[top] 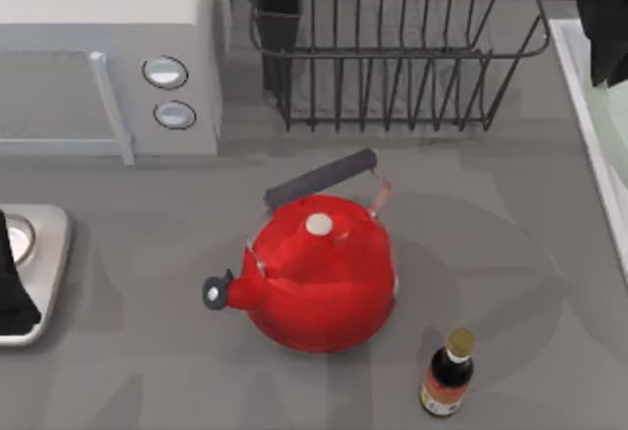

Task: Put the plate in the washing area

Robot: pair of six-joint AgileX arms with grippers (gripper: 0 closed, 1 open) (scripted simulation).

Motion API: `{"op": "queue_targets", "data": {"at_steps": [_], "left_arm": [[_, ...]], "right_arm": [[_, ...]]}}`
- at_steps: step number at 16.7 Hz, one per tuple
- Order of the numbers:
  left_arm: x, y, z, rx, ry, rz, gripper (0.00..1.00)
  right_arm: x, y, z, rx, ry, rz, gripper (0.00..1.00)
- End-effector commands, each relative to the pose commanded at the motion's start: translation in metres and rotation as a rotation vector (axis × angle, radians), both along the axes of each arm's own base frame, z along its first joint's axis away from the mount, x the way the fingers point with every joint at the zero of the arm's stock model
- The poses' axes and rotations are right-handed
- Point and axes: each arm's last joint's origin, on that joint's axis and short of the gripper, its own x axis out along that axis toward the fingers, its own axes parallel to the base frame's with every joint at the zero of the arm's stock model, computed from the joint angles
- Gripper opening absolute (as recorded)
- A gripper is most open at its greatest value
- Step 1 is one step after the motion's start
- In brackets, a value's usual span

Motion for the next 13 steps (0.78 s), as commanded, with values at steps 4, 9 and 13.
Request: {"op": "queue_targets", "data": {"at_steps": [4, 9, 13], "left_arm": [[0.0, 0.0, 0.0, 0.0, 0.0, 0.0, 1.0], [0.0, 0.0, 0.0, 0.0, 0.0, 0.0, 1.0], [0.0, 0.0, 0.0, 0.0, 0.0, 0.0, 1.0]], "right_arm": [[0.001, 0.002, -0.002, -0.001, 0.003, 0.004, 0.0], [0.049, -0.02, -0.021, -0.016, 0.022, 0.005, 0.0], [0.122, -0.065, -0.077, -0.03, 0.068, 0.008, 0.0]]}}
